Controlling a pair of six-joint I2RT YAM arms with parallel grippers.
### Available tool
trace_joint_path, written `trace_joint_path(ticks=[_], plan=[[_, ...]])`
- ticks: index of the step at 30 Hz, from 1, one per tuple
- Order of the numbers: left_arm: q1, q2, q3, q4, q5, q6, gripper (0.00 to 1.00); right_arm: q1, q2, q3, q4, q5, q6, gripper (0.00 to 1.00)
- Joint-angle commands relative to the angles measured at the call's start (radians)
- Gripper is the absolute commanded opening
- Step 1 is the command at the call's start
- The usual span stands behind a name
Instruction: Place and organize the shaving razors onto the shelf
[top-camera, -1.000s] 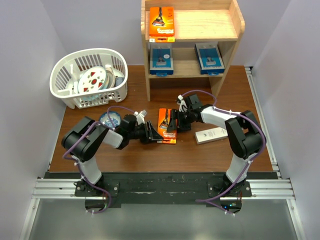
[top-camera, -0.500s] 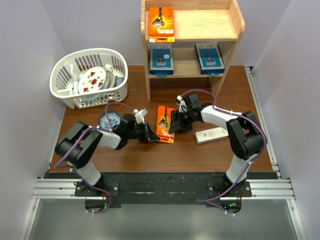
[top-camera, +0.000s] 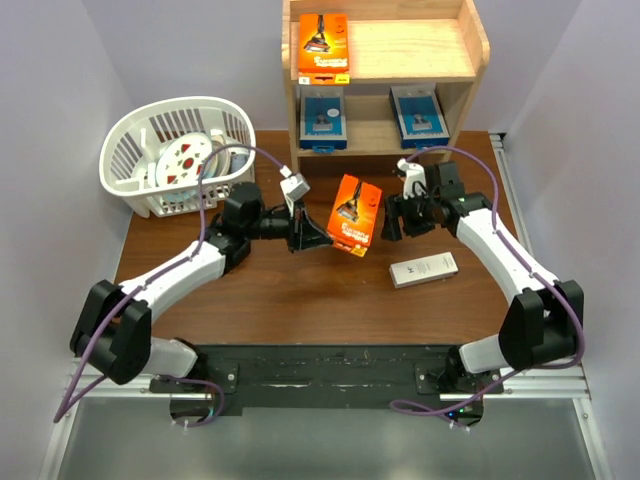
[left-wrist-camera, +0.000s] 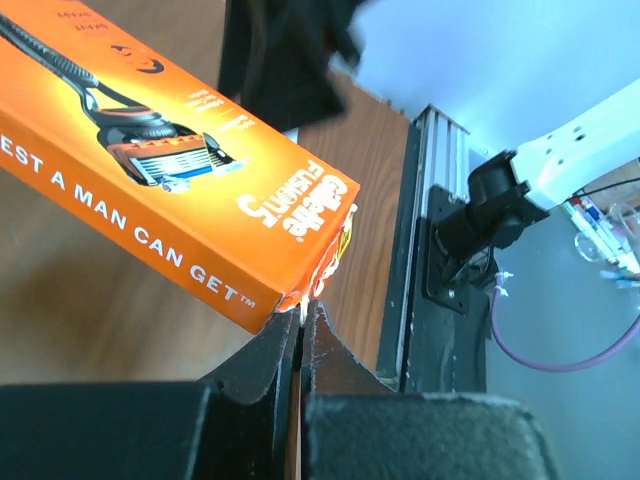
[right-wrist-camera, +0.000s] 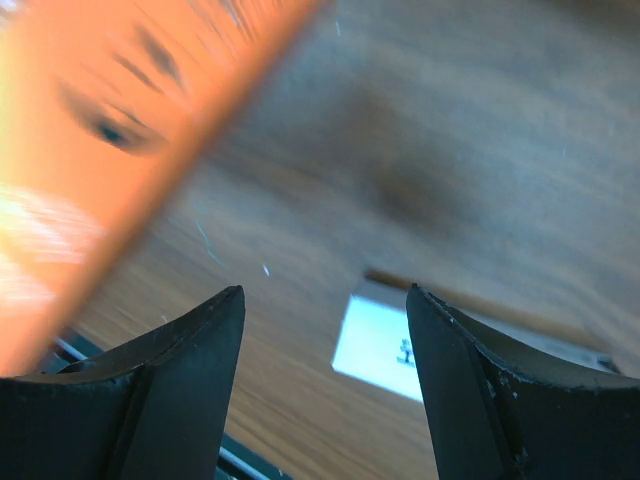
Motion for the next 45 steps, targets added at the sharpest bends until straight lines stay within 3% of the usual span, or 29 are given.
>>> trace_joint_path(ticks=[1, 8, 16, 29, 37, 45], plan=[[-0.006, -0.036, 0.203, 0.023, 0.081, 0.120, 0.00, -0.021, -0.056, -0.067, -0.034, 0.039, -0.075, 0.71], [-0.010, 0.000, 0.421, 0.116, 0.082, 0.045, 0.00, -0.061, -0.105, -0.123, -0.009, 0.044, -0.092, 0.71], [-0.015, 0.101, 0.588, 0.278, 0.021, -0.156, 0.00, -0.073, -0.115, -0.134, 0.034, 0.016, -0.046, 0.71], [-0.078, 0.380, 0.867, 0.257, -0.223, -0.157, 0.00, -0.076, -0.135, -0.026, 0.055, -0.134, 0.083, 0.68], [-0.081, 0.432, 0.941, 0.226, -0.373, -0.206, 0.00, -0.076, -0.122, -0.031, 0.095, -0.134, 0.115, 0.68], [-0.081, 0.518, 1.064, 0.185, -0.381, -0.179, 0.00, -0.079, -0.087, -0.012, 0.120, -0.133, 0.131, 0.68]])
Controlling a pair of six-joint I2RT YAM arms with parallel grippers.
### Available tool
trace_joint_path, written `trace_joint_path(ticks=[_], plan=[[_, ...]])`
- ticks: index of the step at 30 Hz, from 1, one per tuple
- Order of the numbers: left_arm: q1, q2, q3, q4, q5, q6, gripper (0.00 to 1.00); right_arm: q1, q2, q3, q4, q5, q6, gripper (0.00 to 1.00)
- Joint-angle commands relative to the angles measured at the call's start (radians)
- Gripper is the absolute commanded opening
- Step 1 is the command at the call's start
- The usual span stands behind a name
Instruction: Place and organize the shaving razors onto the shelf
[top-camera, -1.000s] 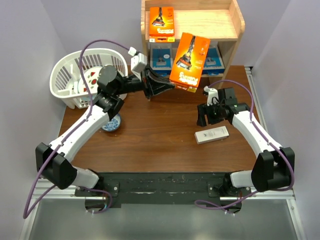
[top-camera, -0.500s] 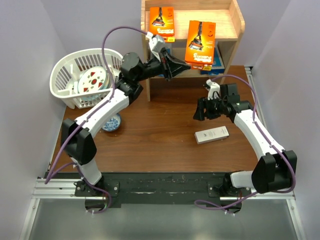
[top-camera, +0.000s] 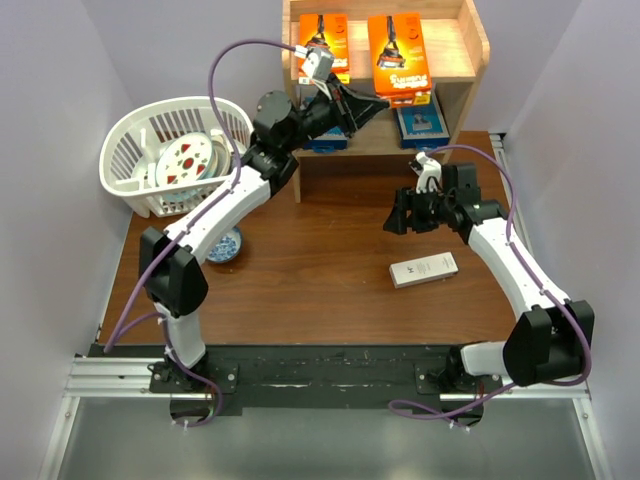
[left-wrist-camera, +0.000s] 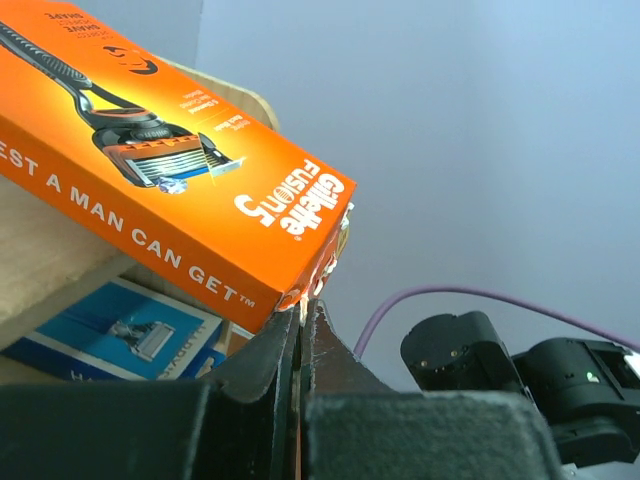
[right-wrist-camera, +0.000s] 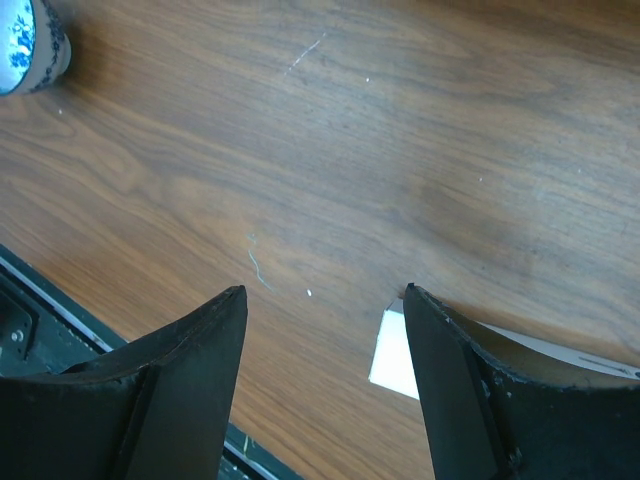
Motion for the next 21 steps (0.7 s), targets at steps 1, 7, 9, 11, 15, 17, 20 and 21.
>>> trace_joint_path(ticks=[1, 7, 9, 11, 15, 17, 20, 21], plan=[[0.001, 0.033, 0.092, 0.027, -0.034, 0.022, 0.00, -0.008, 0.013, 0.045, 0.047, -0.021, 0.028, 0.68], [0.018, 0.047, 0.088, 0.004, -0.029, 0.022, 0.00, -0.016, 0.011, 0.022, 0.053, -0.021, 0.036, 0.68], [0.033, 0.050, 0.092, 0.009, -0.025, 0.020, 0.00, -0.019, 0.008, 0.000, 0.062, -0.026, 0.045, 0.68], [0.049, 0.059, 0.098, 0.012, -0.014, 0.017, 0.00, -0.019, 0.006, -0.012, 0.082, -0.029, 0.052, 0.68], [0.069, 0.061, 0.109, 0.003, 0.004, 0.029, 0.00, -0.022, 0.010, -0.029, 0.107, -0.034, 0.080, 0.68], [0.076, 0.063, 0.117, -0.004, 0.007, 0.029, 0.02, -0.023, 0.014, -0.027, 0.114, -0.040, 0.085, 0.68], [0.079, 0.073, 0.127, -0.014, 0.034, 0.039, 0.05, -0.023, 0.029, -0.027, 0.123, -0.044, 0.091, 0.68], [0.079, 0.078, 0.131, -0.017, 0.040, 0.037, 0.06, -0.022, 0.036, -0.026, 0.125, -0.046, 0.092, 0.68]])
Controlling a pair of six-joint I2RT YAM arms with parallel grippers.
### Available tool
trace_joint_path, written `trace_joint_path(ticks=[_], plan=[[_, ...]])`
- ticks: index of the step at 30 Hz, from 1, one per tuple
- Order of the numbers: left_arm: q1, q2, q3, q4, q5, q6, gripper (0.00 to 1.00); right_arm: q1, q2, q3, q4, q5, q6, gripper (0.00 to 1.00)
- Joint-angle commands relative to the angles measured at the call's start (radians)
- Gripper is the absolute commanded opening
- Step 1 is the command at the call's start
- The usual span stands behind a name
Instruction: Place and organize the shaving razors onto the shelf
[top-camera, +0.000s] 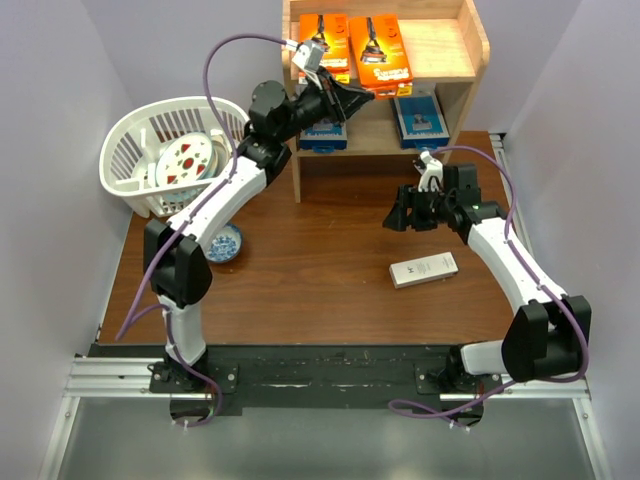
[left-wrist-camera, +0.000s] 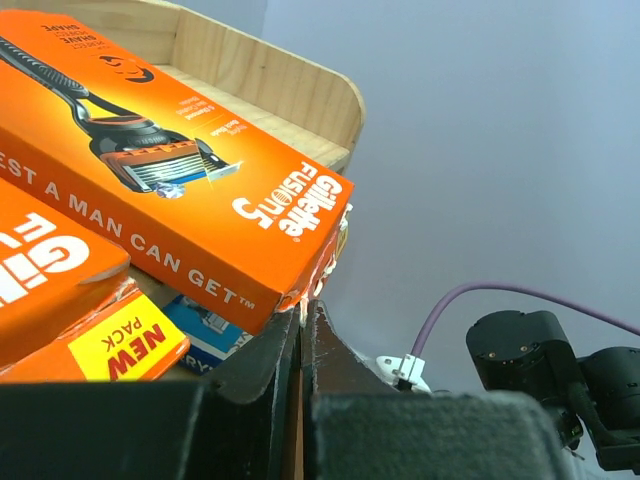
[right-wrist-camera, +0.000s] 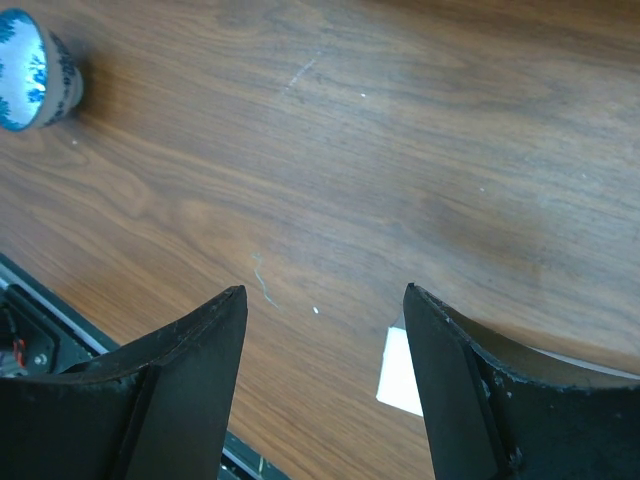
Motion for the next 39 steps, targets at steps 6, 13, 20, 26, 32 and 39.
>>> trace_joint_path(ticks=[6, 13, 20, 26, 32, 39], plan=[[-0.001, 0.034, 0.071, 0.045, 0.077, 0.041, 0.00, -0.004, 0.015, 0.002, 0.052, -0.030, 0.022, 0.68], [0.001, 0.040, 0.071, 0.045, 0.086, 0.030, 0.00, -0.008, 0.004, -0.010, 0.056, -0.027, 0.028, 0.68], [0.008, 0.034, 0.087, 0.071, 0.088, 0.016, 0.21, -0.013, 0.012, -0.010, 0.061, -0.030, 0.031, 0.68], [0.016, 0.022, 0.071, 0.080, 0.092, 0.004, 0.36, -0.014, 0.015, -0.006, 0.059, -0.028, 0.030, 0.68], [0.015, 0.000, 0.044, 0.092, 0.114, -0.002, 0.46, -0.014, 0.022, 0.020, 0.056, -0.034, 0.027, 0.68], [0.018, -0.228, -0.219, 0.021, 0.302, 0.173, 0.58, -0.011, -0.001, 0.192, -0.031, -0.113, -0.074, 0.59]])
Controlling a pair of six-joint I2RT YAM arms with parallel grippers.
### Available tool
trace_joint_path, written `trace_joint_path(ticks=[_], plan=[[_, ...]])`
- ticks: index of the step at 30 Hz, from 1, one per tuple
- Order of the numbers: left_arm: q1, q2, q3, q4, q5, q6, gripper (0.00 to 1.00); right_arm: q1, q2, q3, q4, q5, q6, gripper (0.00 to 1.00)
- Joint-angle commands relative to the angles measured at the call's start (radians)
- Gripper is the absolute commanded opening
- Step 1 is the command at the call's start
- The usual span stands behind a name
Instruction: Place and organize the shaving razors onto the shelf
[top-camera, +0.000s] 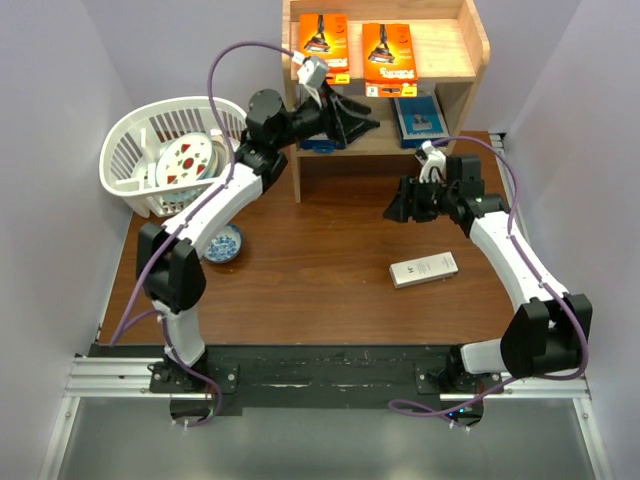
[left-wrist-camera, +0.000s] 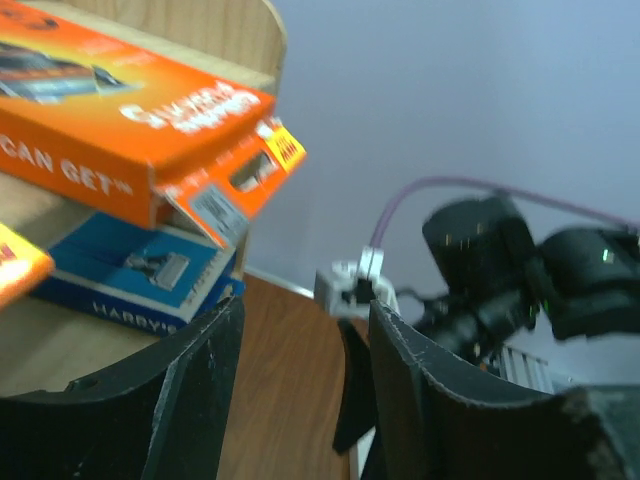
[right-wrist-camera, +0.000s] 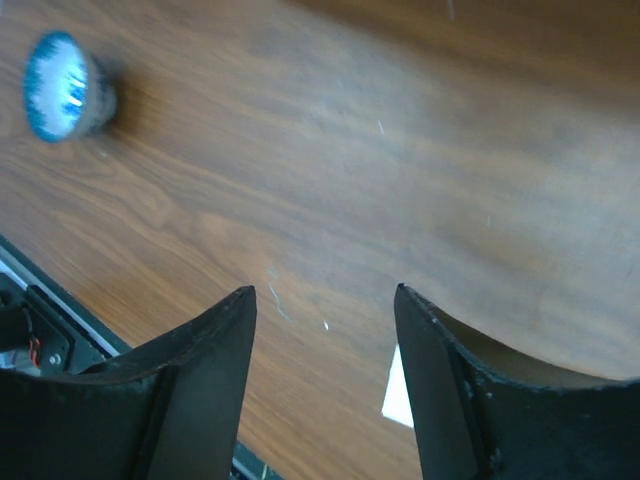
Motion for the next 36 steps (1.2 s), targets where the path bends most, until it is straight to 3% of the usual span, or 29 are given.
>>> trace_joint_path(ticks=[1, 3, 4, 7, 10, 13, 19, 28, 36], plan=[[0.010, -0.218, -0.160, -0.074, 0.146, 0.180, 0.58, -0.003, -0.026, 0.179, -0.031, -0.097, -0.069, 0.52], [0.010, -0.293, -0.250, -0.154, 0.159, 0.353, 0.56, -0.002, -0.034, 0.225, -0.005, -0.159, -0.051, 0.40], [0.010, -0.319, -0.281, -0.214, 0.147, 0.394, 0.54, 0.001, -0.040, 0.268, 0.015, -0.227, -0.021, 0.26], [0.017, -0.376, -0.364, -0.294, 0.097, 0.474, 0.40, 0.014, -0.048, 0.328, 0.173, -0.327, 0.091, 0.01], [0.019, -0.393, -0.417, -0.326, 0.096, 0.514, 0.31, 0.026, -0.025, 0.402, 0.259, -0.309, 0.197, 0.00], [0.019, -0.393, -0.438, -0.320, 0.094, 0.514, 0.29, 0.026, 0.029, 0.489, 0.273, -0.279, 0.223, 0.00], [0.019, -0.391, -0.444, -0.305, 0.074, 0.509, 0.28, 0.024, 0.093, 0.595, 0.317, -0.237, 0.280, 0.00], [0.025, -0.422, -0.493, -0.308, 0.042, 0.512, 0.29, 0.024, 0.129, 0.615, 0.305, -0.104, 0.283, 0.00], [0.054, -0.437, -0.533, -0.282, 0.036, 0.485, 0.29, 0.026, 0.191, 0.658, 0.304, -0.079, 0.265, 0.00]])
